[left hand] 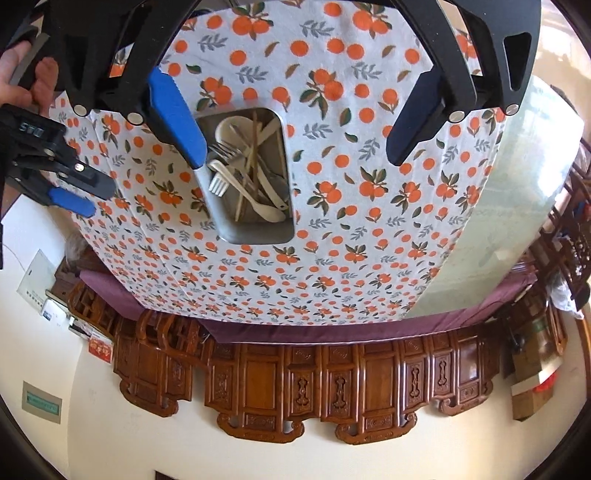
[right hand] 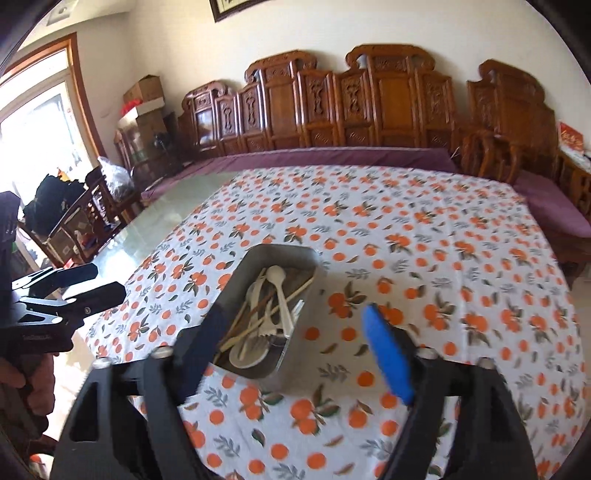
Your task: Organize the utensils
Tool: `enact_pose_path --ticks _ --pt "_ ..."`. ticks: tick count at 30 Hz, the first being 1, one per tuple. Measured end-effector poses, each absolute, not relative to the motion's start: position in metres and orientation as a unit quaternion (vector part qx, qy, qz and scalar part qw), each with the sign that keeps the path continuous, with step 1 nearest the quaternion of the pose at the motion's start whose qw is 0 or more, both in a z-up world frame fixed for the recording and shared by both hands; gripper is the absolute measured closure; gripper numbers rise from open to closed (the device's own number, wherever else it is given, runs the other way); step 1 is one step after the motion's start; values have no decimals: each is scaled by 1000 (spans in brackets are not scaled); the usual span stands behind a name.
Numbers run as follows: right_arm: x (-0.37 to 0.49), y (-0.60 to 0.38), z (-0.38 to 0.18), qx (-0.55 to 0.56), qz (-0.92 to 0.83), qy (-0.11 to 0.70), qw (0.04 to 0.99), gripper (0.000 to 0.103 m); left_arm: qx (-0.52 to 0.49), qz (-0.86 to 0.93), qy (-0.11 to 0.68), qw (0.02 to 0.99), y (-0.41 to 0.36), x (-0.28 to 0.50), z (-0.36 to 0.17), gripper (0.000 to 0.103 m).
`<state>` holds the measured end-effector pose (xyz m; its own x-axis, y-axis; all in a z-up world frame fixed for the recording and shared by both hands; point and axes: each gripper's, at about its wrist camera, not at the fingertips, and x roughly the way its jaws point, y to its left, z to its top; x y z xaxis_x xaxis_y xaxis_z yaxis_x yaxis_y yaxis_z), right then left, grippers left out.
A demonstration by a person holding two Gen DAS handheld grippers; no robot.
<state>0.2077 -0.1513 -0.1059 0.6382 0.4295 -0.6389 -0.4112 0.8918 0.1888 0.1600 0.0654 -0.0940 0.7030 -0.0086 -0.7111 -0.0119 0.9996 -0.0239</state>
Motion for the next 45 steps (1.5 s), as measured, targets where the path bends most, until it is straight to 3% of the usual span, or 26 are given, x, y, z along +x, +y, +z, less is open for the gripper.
enact_pose_path --ticks 3,18,33,45 --pt "193 -165 -97 12 222 346 912 2 -6 -1 385 923 54 151 -91 8" --pt "123 -223 -59 21 177 297 938 2 7 -10 348 937 7 102 -62 8" --pt "68 -246 20 21 174 207 962 2 14 -26 264 964 -20 48 15 8" --pt "45 -249 48 17 182 175 967 2 13 -22 237 971 -25 28 36 8"
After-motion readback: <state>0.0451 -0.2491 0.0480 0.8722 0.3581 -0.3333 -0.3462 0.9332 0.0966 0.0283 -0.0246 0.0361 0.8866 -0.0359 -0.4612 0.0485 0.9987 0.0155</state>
